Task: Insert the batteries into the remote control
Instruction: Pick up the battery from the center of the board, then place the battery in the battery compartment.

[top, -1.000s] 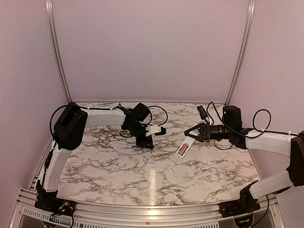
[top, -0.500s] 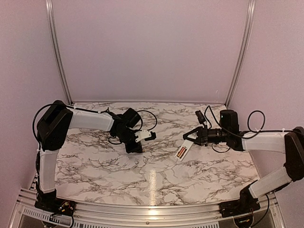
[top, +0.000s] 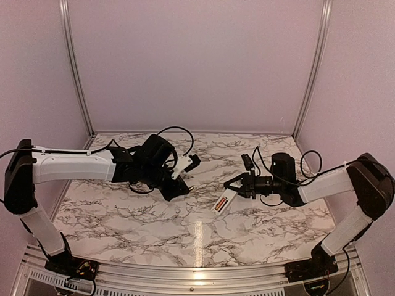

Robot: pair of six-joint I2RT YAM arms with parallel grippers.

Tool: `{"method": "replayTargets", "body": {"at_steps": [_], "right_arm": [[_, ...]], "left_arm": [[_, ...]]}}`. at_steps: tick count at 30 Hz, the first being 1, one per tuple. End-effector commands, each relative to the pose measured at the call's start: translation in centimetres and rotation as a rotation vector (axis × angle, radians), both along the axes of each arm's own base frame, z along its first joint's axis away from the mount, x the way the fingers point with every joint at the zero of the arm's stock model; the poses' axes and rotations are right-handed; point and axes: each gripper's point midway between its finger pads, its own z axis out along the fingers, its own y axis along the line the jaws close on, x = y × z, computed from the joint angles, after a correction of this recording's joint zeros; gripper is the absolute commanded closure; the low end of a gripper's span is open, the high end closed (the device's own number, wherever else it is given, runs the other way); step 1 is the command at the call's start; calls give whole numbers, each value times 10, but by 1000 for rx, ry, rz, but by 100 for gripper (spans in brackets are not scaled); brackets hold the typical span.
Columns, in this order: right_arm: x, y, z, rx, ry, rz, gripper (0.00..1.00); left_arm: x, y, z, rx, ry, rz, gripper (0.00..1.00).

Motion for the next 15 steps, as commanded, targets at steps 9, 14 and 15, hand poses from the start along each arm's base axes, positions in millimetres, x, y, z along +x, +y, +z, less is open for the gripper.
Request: {"method": "replayTargets", "body": {"at_steps": [9, 14, 15], "right_arm": [[3, 28, 23, 132, -19, -40, 100], [4, 27, 25, 154, -19, -50, 100], [3, 27, 25, 156, -17, -50, 100]], "left_arm": [[-51, -55, 36, -144, 133, 169, 100], [-59, -61, 21, -55, 135, 145, 100], [-60, -62, 21, -53, 138, 140, 100]]}}
